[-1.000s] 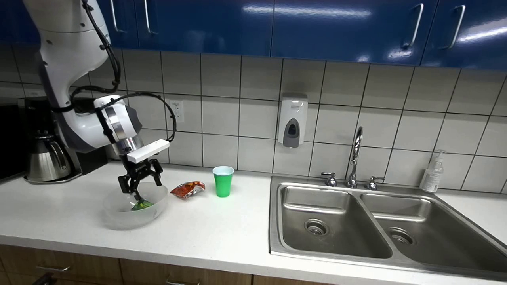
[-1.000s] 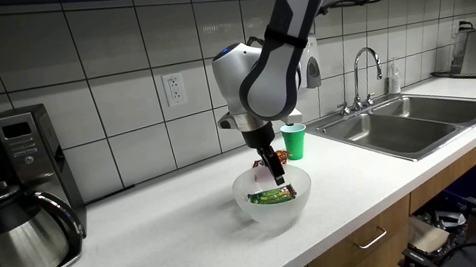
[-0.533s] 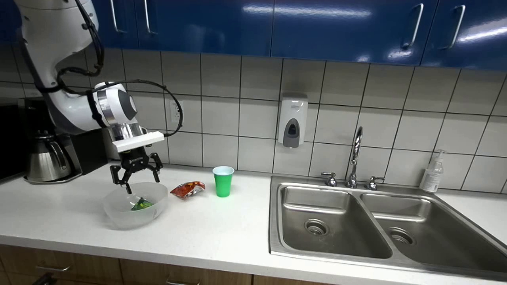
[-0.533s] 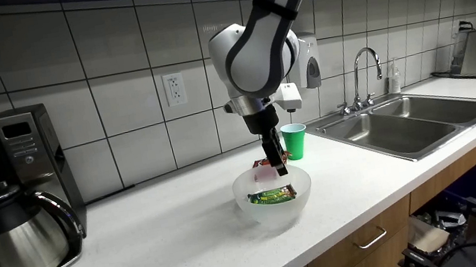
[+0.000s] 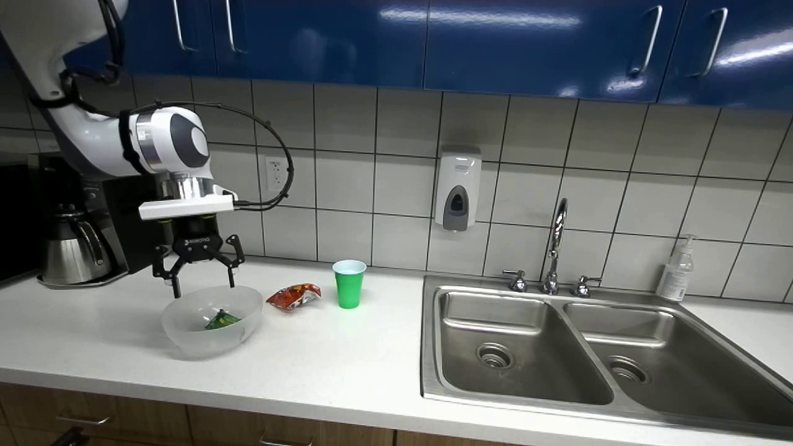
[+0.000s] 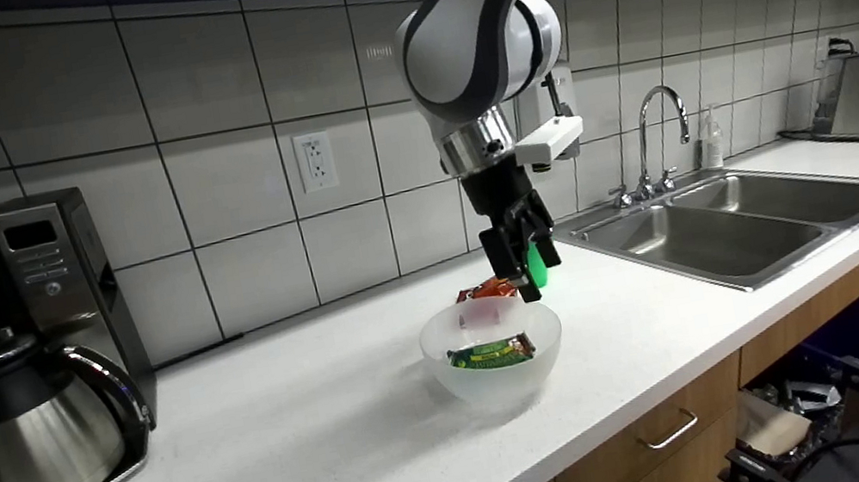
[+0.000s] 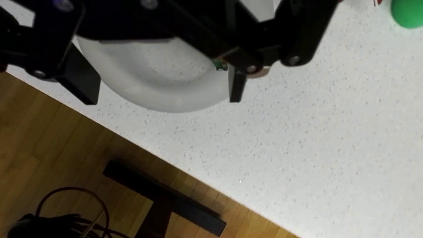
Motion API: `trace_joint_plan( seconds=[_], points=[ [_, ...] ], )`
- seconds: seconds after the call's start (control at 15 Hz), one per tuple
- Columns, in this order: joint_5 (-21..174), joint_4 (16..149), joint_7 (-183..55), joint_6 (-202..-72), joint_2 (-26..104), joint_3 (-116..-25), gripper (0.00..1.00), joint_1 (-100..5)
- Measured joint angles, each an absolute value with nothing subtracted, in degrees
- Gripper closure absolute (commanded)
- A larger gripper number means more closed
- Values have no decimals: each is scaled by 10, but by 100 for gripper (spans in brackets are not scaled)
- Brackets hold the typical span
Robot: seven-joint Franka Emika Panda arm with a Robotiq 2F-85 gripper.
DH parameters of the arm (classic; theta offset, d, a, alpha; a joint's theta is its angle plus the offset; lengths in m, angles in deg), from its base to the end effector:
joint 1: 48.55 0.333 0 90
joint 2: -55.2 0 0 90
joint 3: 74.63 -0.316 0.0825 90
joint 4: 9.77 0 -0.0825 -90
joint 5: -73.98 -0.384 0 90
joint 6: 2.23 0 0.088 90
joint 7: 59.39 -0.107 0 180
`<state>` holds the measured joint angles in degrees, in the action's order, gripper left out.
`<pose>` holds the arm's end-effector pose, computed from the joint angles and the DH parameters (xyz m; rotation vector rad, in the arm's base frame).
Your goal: Put the candy bar in the bowl
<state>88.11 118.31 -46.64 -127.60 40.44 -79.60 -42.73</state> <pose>0.5032 0.0876 0.2338 2.8319 0.8531 -0.4522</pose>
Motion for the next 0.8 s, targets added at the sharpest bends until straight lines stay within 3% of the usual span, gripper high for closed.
trace_joint_plan(
  seconds=[0.8],
  points=[
    [860,1333,-588,-1190,552,-743,0,-462]
  ],
)
